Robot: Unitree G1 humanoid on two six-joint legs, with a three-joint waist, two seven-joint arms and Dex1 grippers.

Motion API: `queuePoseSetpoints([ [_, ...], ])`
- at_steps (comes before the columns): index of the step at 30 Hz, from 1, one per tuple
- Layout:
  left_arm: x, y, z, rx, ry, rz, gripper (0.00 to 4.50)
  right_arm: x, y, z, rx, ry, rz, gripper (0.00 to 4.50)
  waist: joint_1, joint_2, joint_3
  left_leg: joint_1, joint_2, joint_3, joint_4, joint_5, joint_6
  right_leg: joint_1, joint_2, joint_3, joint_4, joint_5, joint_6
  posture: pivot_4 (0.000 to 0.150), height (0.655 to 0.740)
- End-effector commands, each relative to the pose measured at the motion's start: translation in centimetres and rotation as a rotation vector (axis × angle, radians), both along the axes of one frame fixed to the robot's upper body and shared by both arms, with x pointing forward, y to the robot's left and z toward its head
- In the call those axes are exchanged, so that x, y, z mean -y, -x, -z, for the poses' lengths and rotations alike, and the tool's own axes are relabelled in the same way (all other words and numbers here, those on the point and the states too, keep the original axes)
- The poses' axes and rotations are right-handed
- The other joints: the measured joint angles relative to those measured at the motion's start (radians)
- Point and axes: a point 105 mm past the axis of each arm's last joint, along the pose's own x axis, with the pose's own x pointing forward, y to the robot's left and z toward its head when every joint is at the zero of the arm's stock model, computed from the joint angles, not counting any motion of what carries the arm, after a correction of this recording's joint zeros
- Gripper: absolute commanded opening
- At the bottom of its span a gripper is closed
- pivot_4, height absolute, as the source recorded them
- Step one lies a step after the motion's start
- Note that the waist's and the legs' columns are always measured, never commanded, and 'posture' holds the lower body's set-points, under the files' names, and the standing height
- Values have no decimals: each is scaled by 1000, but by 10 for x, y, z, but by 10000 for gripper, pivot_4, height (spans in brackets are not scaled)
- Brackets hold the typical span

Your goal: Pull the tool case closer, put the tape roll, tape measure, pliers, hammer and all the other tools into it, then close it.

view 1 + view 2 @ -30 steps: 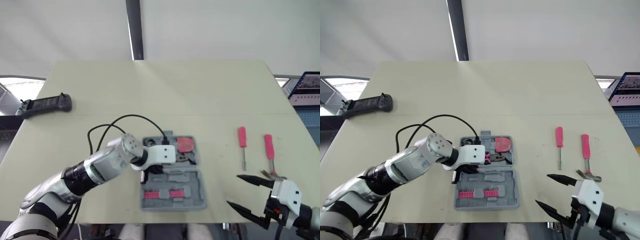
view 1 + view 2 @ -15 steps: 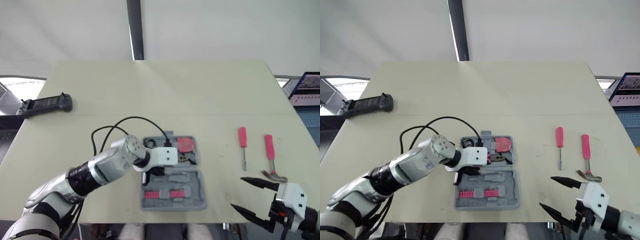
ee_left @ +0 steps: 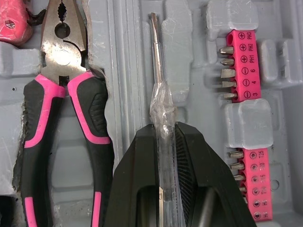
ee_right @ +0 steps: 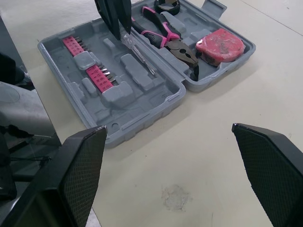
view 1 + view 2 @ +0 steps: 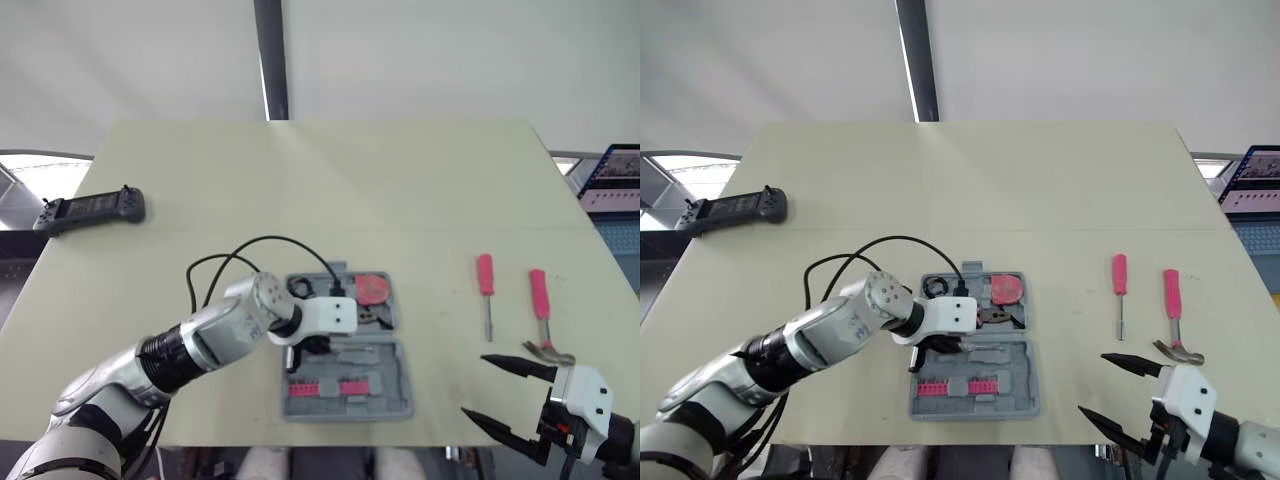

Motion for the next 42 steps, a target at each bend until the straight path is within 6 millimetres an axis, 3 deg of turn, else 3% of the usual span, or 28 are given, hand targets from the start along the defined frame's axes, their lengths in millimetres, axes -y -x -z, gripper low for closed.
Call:
queuePoseSetpoints([
  [1,3,-1,-1,22,0,17,227,-3,0,-6,34,-2,-2,45000,0,0,0,0,0,0,0,0,0,0,0,0,0,0,0,1500,7400],
  [15,2,-3,-1,13,-14,19,227,-3,2,-5,34,-6,11,45000,0,0,0,0,0,0,0,0,0,0,0,0,1,0,0,1500,7400],
  [21,3,-4,-16,19,19,-27,28713,-3,1,-5,31,-8,11,45000,-1,0,0,0,0,0,1,0,0,0,0,0,1,0,0,1500,7400],
  [24,2,-6,-27,35,63,-58,27253,-2,1,-5,31,-8,10,45000,-1,0,0,0,0,0,1,0,0,0,0,0,1,0,0,1500,7400],
  [30,-3,-9,-42,26,175,-145,292,-3,0,-6,30,-13,6,45000,-1,0,0,0,0,0,1,0,0,0,0,0,2,0,0,1500,7400],
  [36,-14,-11,-53,99,353,-112,292,-4,-1,-6,30,-20,0,45000,-1,0,0,0,0,0,1,0,0,0,0,0,2,0,0,1500,7400],
  [42,-31,-9,-38,139,558,-86,292,-4,-4,-6,37,-20,-1,45000,-1,2,-1,1,0,0,0,0,0,0,0,0,1,0,0,1500,7400],
])
